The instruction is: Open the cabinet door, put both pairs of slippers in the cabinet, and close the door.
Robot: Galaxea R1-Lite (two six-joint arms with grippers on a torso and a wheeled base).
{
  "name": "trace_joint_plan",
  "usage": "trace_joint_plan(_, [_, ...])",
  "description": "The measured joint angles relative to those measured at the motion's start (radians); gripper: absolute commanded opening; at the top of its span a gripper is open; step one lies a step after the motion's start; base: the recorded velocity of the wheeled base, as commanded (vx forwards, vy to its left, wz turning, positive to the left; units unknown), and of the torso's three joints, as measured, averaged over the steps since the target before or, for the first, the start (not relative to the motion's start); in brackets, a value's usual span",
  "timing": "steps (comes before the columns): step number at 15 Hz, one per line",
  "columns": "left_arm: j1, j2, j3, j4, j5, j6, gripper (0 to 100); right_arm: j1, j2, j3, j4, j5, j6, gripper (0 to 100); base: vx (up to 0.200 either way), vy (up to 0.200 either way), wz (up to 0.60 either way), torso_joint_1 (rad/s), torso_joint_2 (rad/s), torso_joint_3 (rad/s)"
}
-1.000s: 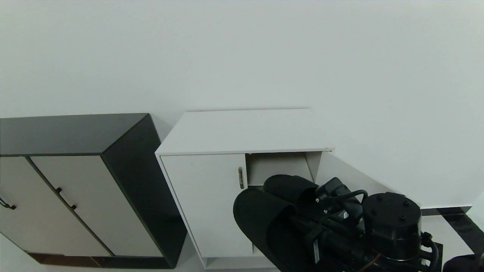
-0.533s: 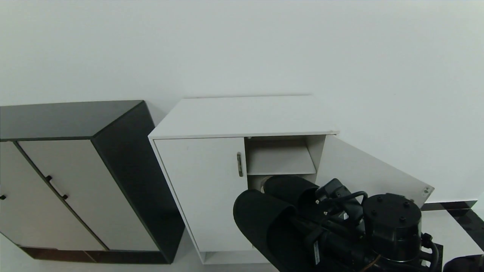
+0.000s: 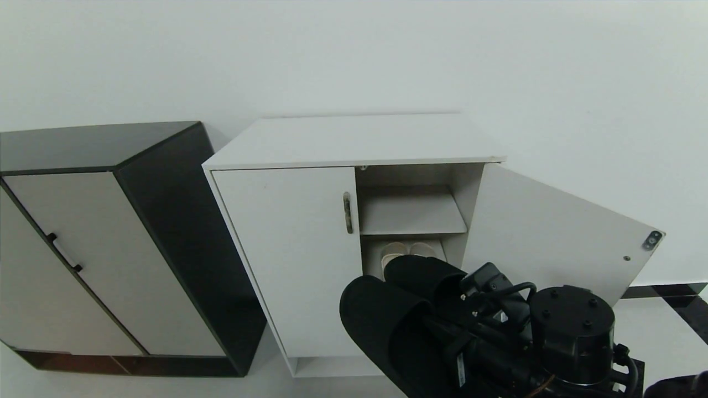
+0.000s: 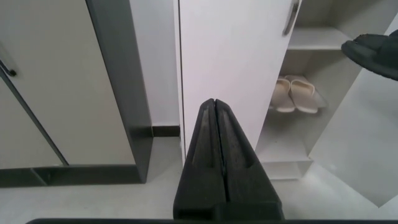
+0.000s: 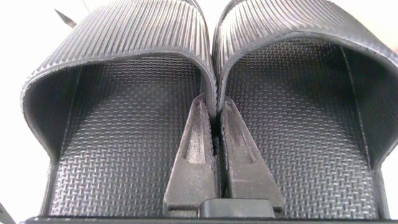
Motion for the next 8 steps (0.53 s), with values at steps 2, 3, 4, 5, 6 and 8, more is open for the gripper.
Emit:
trace_joint_plan(2, [0.001, 0.000, 0.000, 0.000, 0.000, 0.000, 0, 0.000, 0.013, 0.003, -0.045, -0.001, 0.000, 0, 0.000, 0.000, 0.00, -0.239, 0.49, 0.247])
trace_joint_plan(3, [0.001, 0.000, 0.000, 0.000, 0.000, 0.000, 0, 0.001, 0.019, 0.006, -0.058, -0.001, 0.000, 0, 0.000, 0.000, 0.00, -0.237, 0.47, 0.237])
trace_joint_plan(4, [0.001, 0.000, 0.000, 0.000, 0.000, 0.000, 0, 0.000, 0.025, 0.012, -0.069, 0.001, 0.000, 0, 0.000, 0.000, 0.00, -0.227, 0.48, 0.242])
trace_joint_plan(5, [0.001, 0.000, 0.000, 0.000, 0.000, 0.000, 0, 0.000, 0.030, 0.017, -0.087, 0.010, -0.001, 0, 0.000, 0.000, 0.00, -0.237, 0.46, 0.237])
trace_joint_plan(6, [0.000, 0.000, 0.000, 0.000, 0.000, 0.000, 0, 0.000, 0.035, 0.022, -0.101, 0.016, -0.007, 0, 0.000, 0.000, 0.00, -0.227, 0.48, 0.237])
trace_joint_plan(8, [0.000, 0.000, 0.000, 0.000, 0.001, 0.000, 0, 0.000, 0.044, 0.030, -0.144, 0.017, -0.014, 0, 0.000, 0.000, 0.00, -0.232, 0.47, 0.232])
